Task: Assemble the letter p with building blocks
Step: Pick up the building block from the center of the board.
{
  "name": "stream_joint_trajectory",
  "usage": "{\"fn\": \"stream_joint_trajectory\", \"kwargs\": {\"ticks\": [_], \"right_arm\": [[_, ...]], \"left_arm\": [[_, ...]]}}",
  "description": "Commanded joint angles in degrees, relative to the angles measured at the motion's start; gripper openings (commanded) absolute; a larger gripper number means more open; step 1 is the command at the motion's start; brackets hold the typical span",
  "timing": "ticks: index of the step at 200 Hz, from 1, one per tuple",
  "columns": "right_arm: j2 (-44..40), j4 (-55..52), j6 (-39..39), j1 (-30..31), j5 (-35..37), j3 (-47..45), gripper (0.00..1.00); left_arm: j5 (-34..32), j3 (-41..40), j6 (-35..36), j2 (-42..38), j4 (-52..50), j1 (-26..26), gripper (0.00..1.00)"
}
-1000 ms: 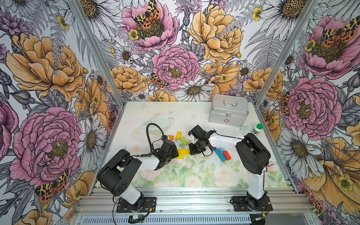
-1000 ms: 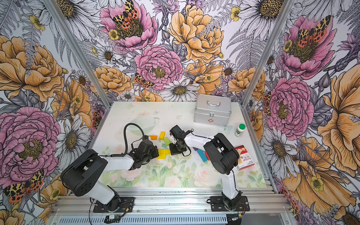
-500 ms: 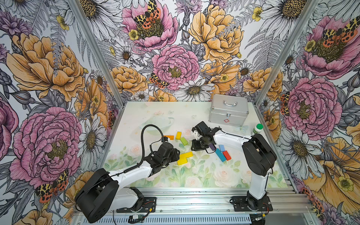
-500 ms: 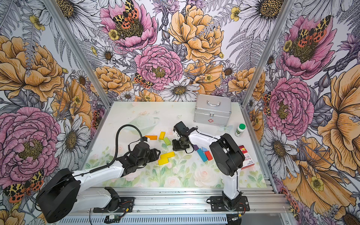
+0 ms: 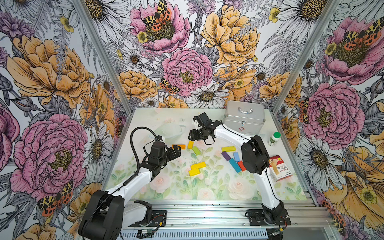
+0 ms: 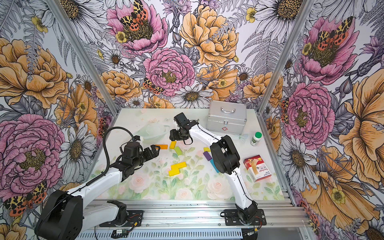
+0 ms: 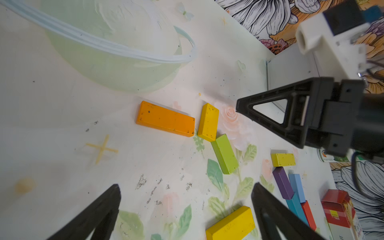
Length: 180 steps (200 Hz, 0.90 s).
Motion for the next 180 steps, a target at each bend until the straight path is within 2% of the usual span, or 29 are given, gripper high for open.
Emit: {"fn": "stream_joint_trajectory", "kwargs": {"ticks": [1,25,56,86,151,180], "right_arm": [[1.7,-1.8,2.0,0.6,4.0,3.8,0.61],[3.5,-1.7,3.0,1.1,5.7,5.4,0.60],[6.0,-1.7,3.7,2.2,5.7,8.3,0.59],[7.7,-1.9,5.2,2.8,6.4,9.7,0.56],[7.2,-1.8,6.7,4.5,14.7,6.9,0.51],[8.0,-1.8,7.4,5.1,15.2,6.7,0.44]], "left_arm": [[8.2,-2.2,-2.9,-0.2,9.9,5.3,0.99],[11.1,-2.8,-4.6,0.6,11.2,10.1,0.99],[13.9,-2.0,-4.3,4.4,11.1,12.9,0.99],[13.5,-1.1,-4.6,6.9,10.6,12.8,0.99],[9.7,-1.0,-2.9,3.9,7.2,12.8,0.99],[9.0,-1.1,-2.0,3.5,6.0,12.9,0.99]]}}
